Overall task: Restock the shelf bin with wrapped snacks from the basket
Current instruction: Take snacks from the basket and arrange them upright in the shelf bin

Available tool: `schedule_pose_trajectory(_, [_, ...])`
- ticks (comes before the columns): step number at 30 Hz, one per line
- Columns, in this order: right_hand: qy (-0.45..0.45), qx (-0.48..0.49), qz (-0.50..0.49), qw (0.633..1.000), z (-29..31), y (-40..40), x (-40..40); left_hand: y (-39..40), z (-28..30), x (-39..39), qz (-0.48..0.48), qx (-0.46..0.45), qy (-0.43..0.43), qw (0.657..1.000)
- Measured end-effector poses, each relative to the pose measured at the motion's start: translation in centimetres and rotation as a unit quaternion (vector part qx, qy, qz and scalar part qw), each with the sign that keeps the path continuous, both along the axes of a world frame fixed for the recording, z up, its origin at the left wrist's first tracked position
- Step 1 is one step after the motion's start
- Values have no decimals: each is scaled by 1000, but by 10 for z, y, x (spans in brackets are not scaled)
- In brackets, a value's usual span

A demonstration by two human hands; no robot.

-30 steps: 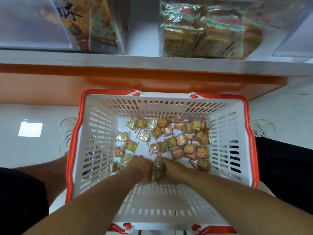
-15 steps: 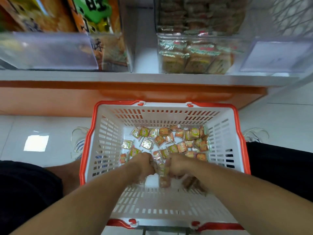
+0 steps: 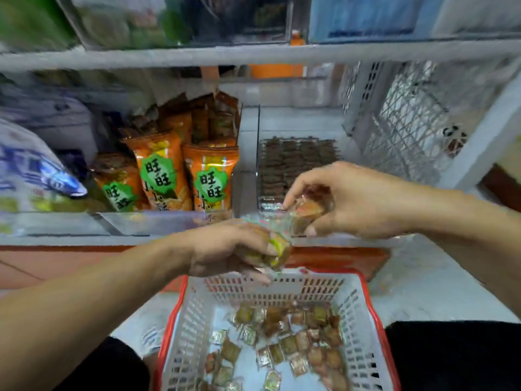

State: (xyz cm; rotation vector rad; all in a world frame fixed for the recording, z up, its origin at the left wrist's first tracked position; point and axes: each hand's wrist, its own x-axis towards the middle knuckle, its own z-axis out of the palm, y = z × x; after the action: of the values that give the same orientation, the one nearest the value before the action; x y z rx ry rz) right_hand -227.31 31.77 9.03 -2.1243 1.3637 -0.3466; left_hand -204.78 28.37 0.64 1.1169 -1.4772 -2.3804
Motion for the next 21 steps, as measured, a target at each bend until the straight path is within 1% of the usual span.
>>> schedule_pose_trajectory(1, [-97,46,-26,994,5,-1,-8,1,12,-3,54,13,40,998])
schedule_pose_trajectory(2, [-213,94,-53,971,5,-1,-13,3,21,-6,107,24,76,991])
schedule_pose_trajectory(3, [-315,133,-86,936,0,-1,-16,5,26,-8,151,28,106,982])
schedule_pose_trajectory(4, [-387,162,-121,900,-7,0,-15,8,28,-11,180,22,128,975])
schedule_pose_trajectory(6, [-460,206,-173,846,-22,2,-9,13,31,-19,207,-3,140,968])
schedule_pose_trajectory(7, [-482,221,-188,827,-28,3,-5,15,31,-22,214,-22,135,967])
schedule_pose_trajectory(9, [-514,228,-212,799,-33,2,-1,17,30,-27,242,-67,120,961])
schedule_pose_trajectory(11, [-532,227,-230,783,-35,1,2,17,27,-28,286,-93,113,947])
schedule_pose_trajectory(14, [-551,225,-240,767,-40,0,9,16,26,-25,338,-104,122,927])
schedule_pose_trajectory(17, [-554,219,-248,764,-42,0,15,14,26,-24,356,-109,127,919])
schedule_pose_trajectory(21, [-535,217,-232,782,-43,0,20,12,23,-20,347,-91,136,924])
